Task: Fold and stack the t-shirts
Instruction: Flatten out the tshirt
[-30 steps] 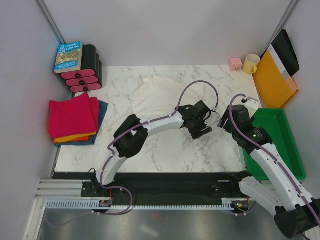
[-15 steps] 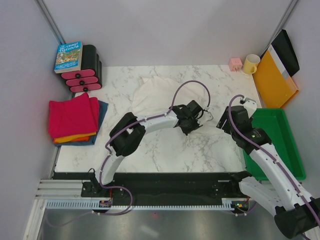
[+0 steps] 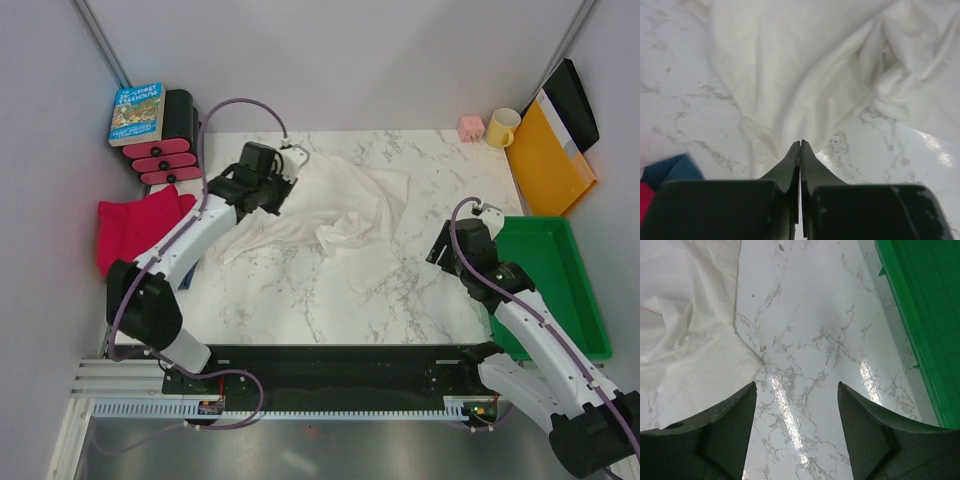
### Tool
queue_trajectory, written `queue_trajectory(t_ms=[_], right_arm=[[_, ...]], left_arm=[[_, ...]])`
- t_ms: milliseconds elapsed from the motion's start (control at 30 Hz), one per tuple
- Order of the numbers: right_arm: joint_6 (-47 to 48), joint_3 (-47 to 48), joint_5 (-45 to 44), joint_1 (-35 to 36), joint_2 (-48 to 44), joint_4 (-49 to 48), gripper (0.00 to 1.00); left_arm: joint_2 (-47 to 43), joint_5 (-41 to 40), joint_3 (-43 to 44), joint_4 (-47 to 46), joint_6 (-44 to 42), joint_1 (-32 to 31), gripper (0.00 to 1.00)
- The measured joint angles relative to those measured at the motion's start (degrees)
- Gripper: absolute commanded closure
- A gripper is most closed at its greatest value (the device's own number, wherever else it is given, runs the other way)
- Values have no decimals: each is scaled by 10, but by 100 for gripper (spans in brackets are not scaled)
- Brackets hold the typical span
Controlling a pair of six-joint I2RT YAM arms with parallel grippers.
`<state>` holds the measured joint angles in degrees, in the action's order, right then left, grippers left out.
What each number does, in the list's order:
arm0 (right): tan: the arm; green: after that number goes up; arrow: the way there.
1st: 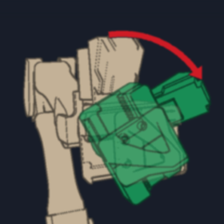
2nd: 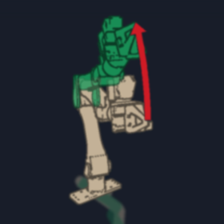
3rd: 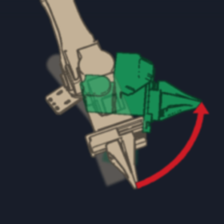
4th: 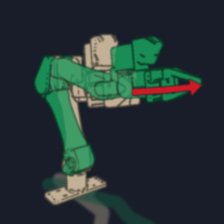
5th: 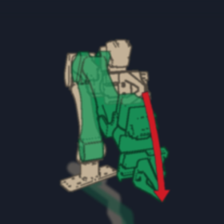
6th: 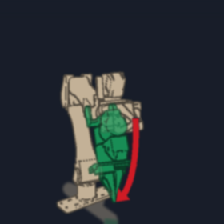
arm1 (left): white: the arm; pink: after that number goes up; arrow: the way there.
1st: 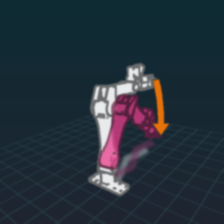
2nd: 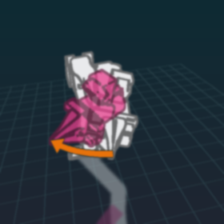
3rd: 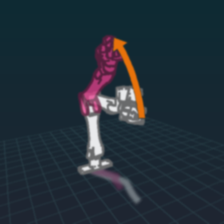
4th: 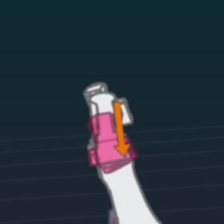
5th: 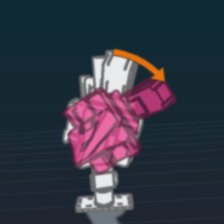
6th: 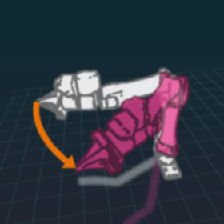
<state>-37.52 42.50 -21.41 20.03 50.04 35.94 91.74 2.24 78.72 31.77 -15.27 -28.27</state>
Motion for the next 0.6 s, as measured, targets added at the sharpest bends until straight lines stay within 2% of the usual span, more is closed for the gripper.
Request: queue_trajectory(t_ms=[133,200,267,333,367,433,467,600], right_arm=[[0,-14,10,0,-6,-13,27],[0,-21,19,0,-6,-21,27],[0,-24,26,0,-6,-25,27],[0,-24,32,0,-6,-29,27],[1,-24,35,0,-6,-31,27],[3,-24,37,0,-5,-34,27],[3,-24,38,0,-5,-35,27],[7,-24,41,0,-5,-37,27]], left_arm=[[-41,-11,-30,4,-12,88,98],[-44,-22,-48,11,-18,129,94],[-42,-28,-60,17,-20,153,80],[-44,-25,-70,28,-20,170,57],[-49,-19,-75,30,-20,172,41],[-67,-3,-87,36,-16,158,35],[-79,1,-91,38,-12,145,34],[-118,42,-96,42,0,26,34]])
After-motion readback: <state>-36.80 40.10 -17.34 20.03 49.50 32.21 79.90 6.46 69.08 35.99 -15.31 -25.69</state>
